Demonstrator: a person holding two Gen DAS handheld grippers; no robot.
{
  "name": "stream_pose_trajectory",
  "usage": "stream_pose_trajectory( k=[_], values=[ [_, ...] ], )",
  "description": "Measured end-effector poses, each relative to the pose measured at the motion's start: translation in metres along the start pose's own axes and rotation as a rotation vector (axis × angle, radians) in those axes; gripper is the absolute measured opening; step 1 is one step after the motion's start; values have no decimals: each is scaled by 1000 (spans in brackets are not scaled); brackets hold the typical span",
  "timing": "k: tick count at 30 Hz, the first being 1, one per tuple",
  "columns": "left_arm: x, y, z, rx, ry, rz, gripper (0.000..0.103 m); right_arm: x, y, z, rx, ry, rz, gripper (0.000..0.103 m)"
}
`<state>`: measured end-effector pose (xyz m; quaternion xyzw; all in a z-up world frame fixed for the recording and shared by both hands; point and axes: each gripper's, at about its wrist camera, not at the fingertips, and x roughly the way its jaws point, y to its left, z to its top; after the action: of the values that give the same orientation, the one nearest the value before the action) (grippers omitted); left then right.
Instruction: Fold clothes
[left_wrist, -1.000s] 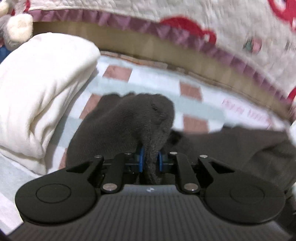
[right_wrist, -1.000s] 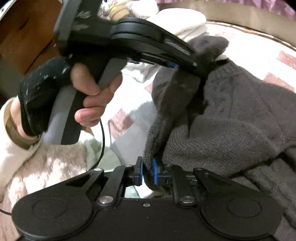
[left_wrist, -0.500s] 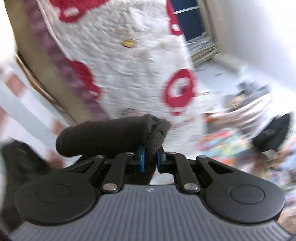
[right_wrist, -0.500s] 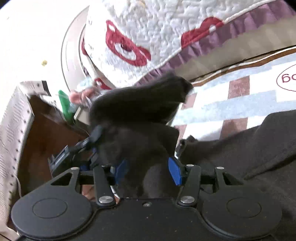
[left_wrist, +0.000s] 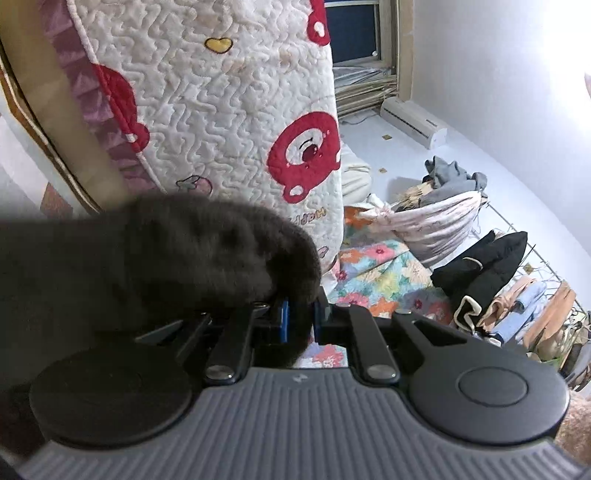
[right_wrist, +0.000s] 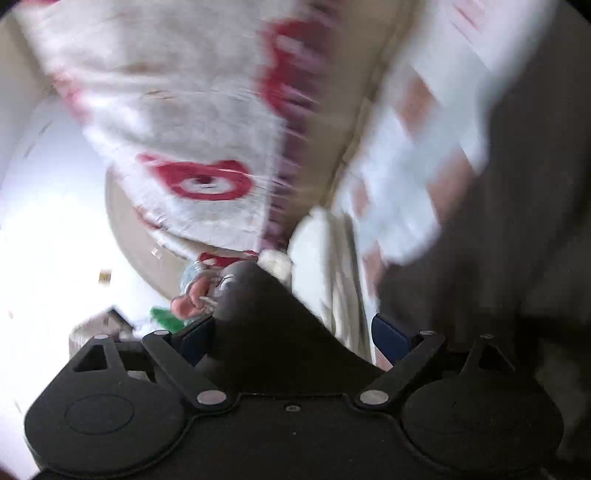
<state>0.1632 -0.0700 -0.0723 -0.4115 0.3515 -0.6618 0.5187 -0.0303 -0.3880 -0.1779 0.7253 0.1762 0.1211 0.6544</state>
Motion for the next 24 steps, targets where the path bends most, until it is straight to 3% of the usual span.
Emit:
stream_pose_trajectory(
  k=[3, 5, 8, 9, 12, 15, 17, 19, 20, 21, 22, 24],
  values=[
    [0, 1, 0, -12, 7, -5, 11, 2, 1, -9, 41, 10, 144, 87],
    [0, 0, 0, -14, 12, -5, 11, 0, 13, -9, 7, 27, 182, 74],
    [0, -5, -1, 28, 19, 25, 11, -8, 47, -10, -173, 59, 135, 37],
    [1, -6, -1, 44, 21, 45, 11, -8, 58, -10, -253, 73, 98, 14],
    [14, -16, 3, 167, 19, 157, 11, -4, 101, -17, -555, 94, -89, 11],
    [50, -29, 31, 320, 49, 263, 12, 8, 142, -16, -799, 99, -285, 10],
    [78, -38, 68, 416, 22, 324, 12, 14, 175, 1, -924, 50, -345, 9],
    [103, -51, 104, 513, -58, 427, 16, 14, 206, 23, -1006, -59, -362, 9],
    [112, -60, 113, 578, -74, 480, 35, 11, 222, 34, -1030, -131, -357, 8],
    [120, -70, 115, 661, -76, 555, 65, 5, 236, 41, -1051, -208, -359, 8],
    [119, -71, 106, 716, -66, 609, 73, -2, 244, 44, -1072, -291, -392, 8],
    [114, -70, 86, 818, -45, 712, 74, -16, 253, 44, -1125, -454, -510, 8]
  ],
)
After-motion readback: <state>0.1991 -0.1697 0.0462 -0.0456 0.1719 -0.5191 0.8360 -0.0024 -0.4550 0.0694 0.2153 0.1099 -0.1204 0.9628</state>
